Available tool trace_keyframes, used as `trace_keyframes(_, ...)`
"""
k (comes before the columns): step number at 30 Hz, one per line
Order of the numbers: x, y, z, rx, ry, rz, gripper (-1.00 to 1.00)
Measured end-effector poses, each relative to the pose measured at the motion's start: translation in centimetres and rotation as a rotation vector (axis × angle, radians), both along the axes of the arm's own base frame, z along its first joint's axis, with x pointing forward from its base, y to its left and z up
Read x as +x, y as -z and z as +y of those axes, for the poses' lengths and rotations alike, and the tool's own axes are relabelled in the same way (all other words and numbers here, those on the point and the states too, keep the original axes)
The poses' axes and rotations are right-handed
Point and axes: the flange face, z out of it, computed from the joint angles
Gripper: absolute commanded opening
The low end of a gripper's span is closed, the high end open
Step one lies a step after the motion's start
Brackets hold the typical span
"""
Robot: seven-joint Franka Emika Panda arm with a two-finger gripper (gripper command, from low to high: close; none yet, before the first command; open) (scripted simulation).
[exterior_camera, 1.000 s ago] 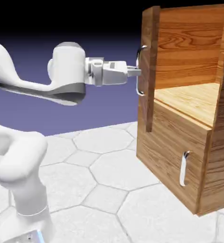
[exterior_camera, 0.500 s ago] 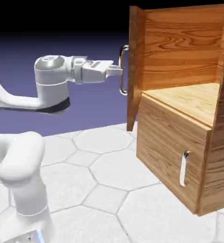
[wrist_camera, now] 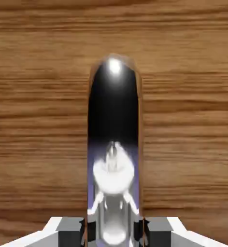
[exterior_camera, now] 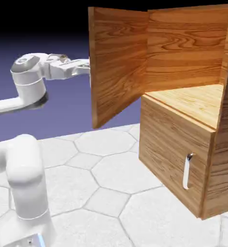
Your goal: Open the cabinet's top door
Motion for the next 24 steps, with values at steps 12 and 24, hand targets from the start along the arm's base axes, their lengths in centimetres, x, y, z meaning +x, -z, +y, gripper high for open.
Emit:
trace_keyframes(12,-3.1,0.0,12.8,0.001,0.281,0.0,-1.0)
trace_keyframes(24,-3.0,0.0,23.2,0.001,0.505,0.0,-1.0)
